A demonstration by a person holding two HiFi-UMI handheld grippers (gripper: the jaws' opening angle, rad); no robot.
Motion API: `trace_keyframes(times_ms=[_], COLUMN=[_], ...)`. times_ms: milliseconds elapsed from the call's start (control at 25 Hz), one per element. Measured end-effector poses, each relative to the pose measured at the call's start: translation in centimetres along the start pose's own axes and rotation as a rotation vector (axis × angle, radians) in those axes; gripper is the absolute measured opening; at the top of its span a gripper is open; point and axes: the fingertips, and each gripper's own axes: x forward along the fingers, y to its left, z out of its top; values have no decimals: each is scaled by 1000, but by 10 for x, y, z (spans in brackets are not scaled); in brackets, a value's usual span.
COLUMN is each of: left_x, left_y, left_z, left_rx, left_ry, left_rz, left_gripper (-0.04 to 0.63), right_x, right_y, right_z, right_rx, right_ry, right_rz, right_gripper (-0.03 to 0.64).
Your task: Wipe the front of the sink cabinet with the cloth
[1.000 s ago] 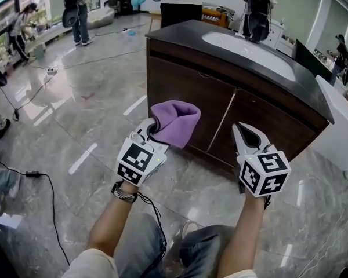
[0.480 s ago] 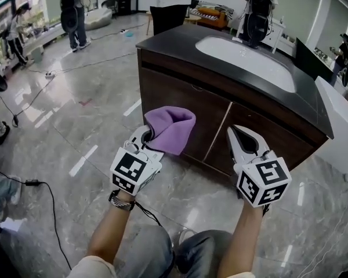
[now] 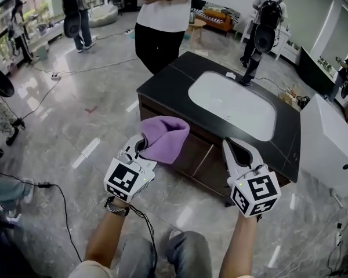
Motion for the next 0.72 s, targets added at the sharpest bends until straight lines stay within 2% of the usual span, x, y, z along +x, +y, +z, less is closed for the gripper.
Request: trace_keyframes(times_ms=[360, 720], left_x=[-6, -48], left_y=[67, 59], left_z=[174, 310], left_rx=[0, 7], left_ry=[13, -2], left_rz=[75, 88], left_gripper=[46, 46], right_x=[-26, -77], right_y=[-47, -19], right_z=[162, 279], right_rx=[18, 19], right_ry=[14, -22], right_rz=[-19, 34], right_gripper=[8, 8])
